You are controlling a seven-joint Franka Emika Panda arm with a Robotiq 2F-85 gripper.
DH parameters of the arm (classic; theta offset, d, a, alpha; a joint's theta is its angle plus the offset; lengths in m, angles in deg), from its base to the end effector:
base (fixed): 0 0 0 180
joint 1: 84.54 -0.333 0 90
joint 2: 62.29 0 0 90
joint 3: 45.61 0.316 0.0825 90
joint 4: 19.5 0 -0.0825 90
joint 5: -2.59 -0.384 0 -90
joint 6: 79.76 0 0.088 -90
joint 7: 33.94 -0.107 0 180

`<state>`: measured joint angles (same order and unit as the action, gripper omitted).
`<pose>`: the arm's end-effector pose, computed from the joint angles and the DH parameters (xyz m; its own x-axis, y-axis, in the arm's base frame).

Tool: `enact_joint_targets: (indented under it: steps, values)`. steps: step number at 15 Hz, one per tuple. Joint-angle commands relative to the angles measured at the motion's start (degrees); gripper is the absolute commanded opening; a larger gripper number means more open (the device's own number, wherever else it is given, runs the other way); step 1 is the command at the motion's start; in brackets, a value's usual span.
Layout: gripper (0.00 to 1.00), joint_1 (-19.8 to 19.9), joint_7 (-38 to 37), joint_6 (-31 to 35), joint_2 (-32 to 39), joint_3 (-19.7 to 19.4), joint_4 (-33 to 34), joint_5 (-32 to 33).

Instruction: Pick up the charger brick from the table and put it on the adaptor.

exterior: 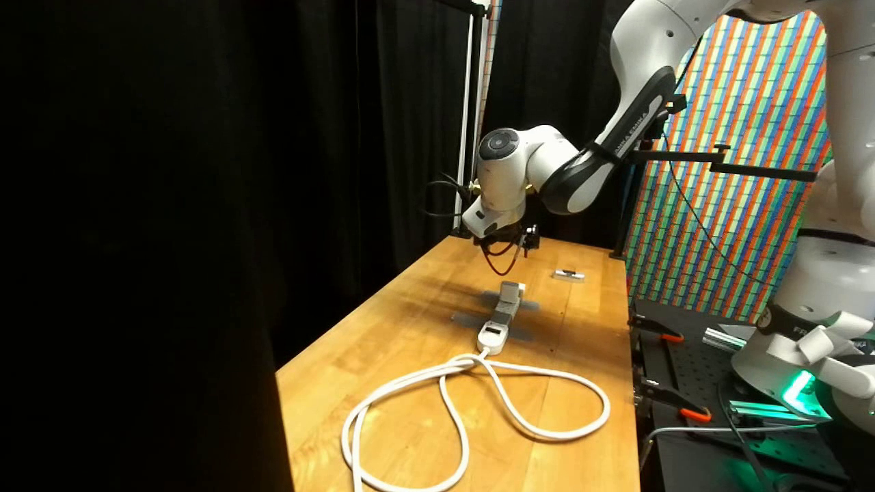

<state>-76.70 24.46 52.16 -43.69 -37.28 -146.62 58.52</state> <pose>0.5313 -0.0113 0.2166 -0.2002 0.7943 -0.5736 0.9791 0.1831 -0.0882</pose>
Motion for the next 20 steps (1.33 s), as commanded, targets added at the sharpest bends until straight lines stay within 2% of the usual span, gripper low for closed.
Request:
enact_joint_targets:
  steps: [1, 3, 4, 5, 8, 14, 15, 17, 20]
  values:
    - [1.00, 3.35, 15.13, 4.29, -4.56, 2.56, -3.90, -11.57]
    - [1.00, 4.67, 23.78, 3.86, -5.61, 4.55, -5.16, -19.10]
    - [0.75, 1.57, 26.57, 2.91, -6.17, 1.88, -5.42, -23.74]
    - [0.74, 0.14, 25.11, 1.38, -7.15, 1.13, -5.93, -24.88]
    - [0.50, -3.91, 20.05, 0.16, -8.11, -1.08, -6.77, -23.22]
    - [0.04, -6.37, 21.62, 2.59, -9.58, -1.91, -8.32, -25.31]
    - [0.01, -6.72, 20.57, 3.50, -9.55, -2.40, -8.50, -23.68]
    - [0.00, -7.34, 18.46, 4.26, -8.87, -3.54, -8.25, -20.57]
    - [0.00, -6.33, 19.93, 7.55, -7.19, -4.67, -7.91, -21.91]
